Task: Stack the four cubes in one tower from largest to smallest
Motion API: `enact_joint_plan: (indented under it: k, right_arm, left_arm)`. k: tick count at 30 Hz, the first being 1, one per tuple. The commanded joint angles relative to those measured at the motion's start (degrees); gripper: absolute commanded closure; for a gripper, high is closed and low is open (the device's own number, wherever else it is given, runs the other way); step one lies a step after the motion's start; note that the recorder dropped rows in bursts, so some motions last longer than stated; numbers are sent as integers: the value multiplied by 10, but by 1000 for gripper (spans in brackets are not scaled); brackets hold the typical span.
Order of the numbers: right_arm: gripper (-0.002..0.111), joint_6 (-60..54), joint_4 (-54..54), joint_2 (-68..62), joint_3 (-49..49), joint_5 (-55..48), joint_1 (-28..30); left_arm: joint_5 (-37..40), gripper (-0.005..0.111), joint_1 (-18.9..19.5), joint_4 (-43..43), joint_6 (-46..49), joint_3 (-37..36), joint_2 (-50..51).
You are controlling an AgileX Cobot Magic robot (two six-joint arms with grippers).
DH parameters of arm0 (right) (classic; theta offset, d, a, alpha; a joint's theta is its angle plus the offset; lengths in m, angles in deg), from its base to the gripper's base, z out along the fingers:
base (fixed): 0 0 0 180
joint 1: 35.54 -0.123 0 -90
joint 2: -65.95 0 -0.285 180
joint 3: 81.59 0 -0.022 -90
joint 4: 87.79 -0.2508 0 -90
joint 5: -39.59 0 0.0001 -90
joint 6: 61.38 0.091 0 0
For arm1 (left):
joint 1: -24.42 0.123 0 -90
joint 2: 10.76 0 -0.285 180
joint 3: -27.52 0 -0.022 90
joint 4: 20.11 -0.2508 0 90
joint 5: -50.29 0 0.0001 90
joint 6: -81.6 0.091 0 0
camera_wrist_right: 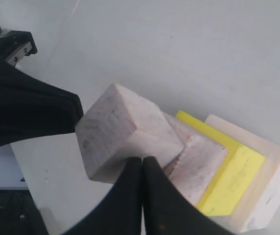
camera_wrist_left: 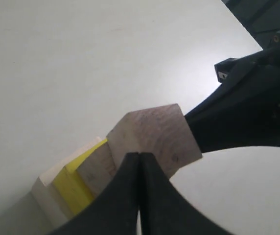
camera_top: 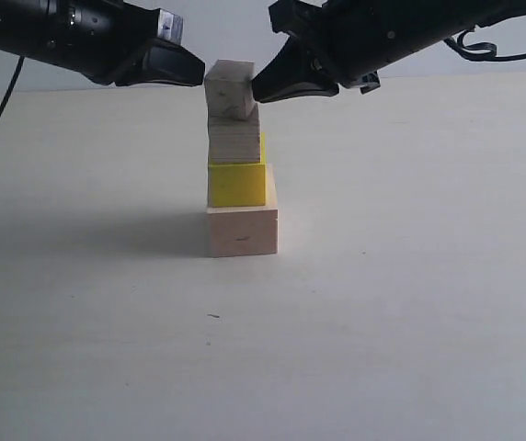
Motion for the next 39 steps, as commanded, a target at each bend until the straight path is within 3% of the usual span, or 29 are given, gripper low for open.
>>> enact_joint_plan:
  k: [1, 39]
  right_arm:
    - [108, -5, 6, 0, -2, 18, -2]
    - [108, 6, 31, 1, -2, 34, -2]
  left_arm:
    - [15, 107, 2, 7, 2, 3, 3]
    - [35, 107, 3, -9, 6, 3, 3]
